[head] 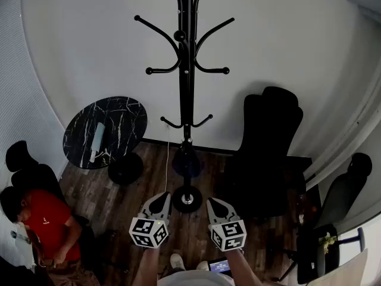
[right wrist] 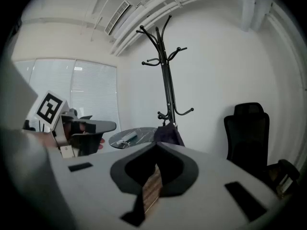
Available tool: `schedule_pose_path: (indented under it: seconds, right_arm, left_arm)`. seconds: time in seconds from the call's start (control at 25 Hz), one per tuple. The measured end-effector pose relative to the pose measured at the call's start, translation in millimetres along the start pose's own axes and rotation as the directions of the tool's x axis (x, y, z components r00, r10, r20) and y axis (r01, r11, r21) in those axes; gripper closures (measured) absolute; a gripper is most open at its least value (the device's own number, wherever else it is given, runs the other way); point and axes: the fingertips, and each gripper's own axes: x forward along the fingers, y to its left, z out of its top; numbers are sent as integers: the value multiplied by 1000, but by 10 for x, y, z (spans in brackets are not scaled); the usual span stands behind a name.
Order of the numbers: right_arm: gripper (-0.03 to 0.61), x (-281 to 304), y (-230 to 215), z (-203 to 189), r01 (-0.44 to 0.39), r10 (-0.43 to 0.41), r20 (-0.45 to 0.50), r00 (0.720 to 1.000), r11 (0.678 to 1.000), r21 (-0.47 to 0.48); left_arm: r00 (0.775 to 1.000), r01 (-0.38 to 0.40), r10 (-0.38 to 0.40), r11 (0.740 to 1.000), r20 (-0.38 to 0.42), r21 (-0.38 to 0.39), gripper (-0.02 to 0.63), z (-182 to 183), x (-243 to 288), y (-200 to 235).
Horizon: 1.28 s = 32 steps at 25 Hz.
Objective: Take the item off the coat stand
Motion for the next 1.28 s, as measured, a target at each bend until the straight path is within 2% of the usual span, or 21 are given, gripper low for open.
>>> schedule_pose_path:
  seconds: [0.48, 0.68, 1.0, 1.28]
  right_arm:
    - [568, 263, 108, -16, 27, -27, -15, 1000, 1000, 0]
    - [568, 406, 118, -98, 22, -20, -41, 999, 999, 49]
    - [568, 663, 271, -245, 47, -44, -73, 996, 998, 36]
    - [568, 885, 52, -270, 77, -72, -85, 994, 995, 67]
  left_arm:
    - [999, 33, -34, 999, -6, -8, 594, 37, 130, 292]
    - [999, 52, -53, 999, -13, -10, 594, 10, 159, 373]
    - [994, 99, -101, 995, -53, -24, 594, -124, 226, 603]
    - [989, 113, -116, 993, -87, -39, 594, -183, 552, 755]
